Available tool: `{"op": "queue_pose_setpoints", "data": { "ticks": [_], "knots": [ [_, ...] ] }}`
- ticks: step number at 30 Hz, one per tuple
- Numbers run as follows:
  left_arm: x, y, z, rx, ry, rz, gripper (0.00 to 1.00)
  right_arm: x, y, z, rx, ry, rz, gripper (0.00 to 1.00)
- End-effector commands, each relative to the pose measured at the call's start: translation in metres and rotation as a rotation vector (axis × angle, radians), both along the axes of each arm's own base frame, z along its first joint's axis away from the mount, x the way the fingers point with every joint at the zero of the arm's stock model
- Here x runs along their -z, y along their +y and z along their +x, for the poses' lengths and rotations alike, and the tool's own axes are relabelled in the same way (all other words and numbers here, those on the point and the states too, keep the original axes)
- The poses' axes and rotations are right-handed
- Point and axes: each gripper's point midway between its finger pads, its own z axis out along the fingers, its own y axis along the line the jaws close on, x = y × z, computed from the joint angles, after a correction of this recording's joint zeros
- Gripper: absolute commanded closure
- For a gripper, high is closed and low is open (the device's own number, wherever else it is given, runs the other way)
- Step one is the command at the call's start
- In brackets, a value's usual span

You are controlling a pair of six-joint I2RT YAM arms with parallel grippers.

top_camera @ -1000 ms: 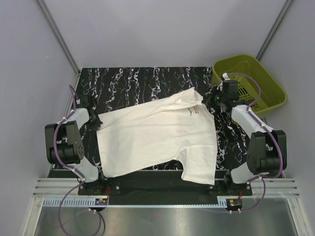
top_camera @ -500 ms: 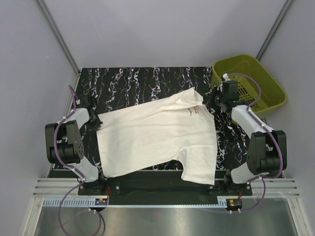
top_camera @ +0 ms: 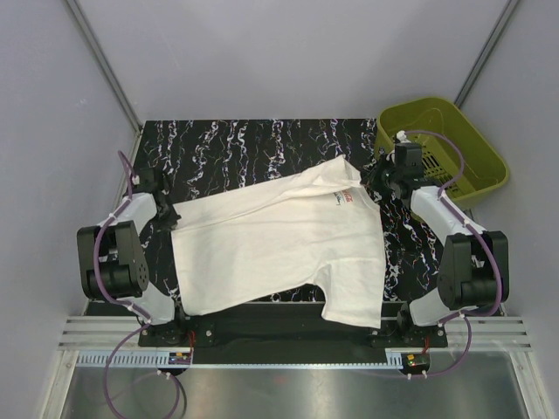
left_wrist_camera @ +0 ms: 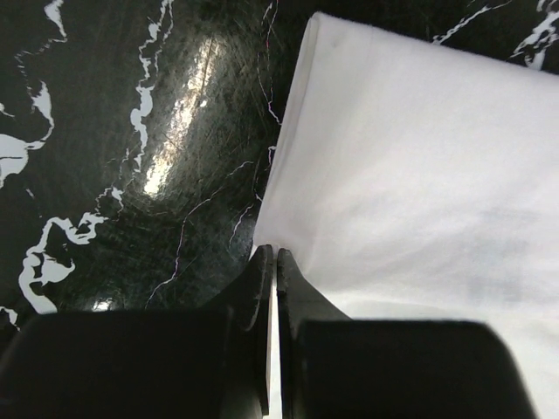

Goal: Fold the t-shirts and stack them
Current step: Fold the tshirt

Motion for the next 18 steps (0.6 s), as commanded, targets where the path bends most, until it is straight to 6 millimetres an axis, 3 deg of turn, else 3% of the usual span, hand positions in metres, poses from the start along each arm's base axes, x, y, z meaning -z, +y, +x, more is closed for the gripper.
{"op": "queue_pose_setpoints", "data": {
  "ticks": [1,6,18],
  "knots": [
    [-0.026,0.007,0.003,-0.025,-0.063,0.031,1.00,-0.037,-0.004,0.019,0.025,-0.087,0.004,1.00],
    [-0.022,0.003,-0.002,-0.020,-0.046,0.017,1.00,-0.041,-0.005,0.016,0.031,-0.087,-0.001,1.00],
    [0.011,-0.005,-0.017,-0.014,0.028,-0.025,1.00,-0.021,-0.008,0.002,0.031,-0.044,-0.015,1.00]
  ]
}}
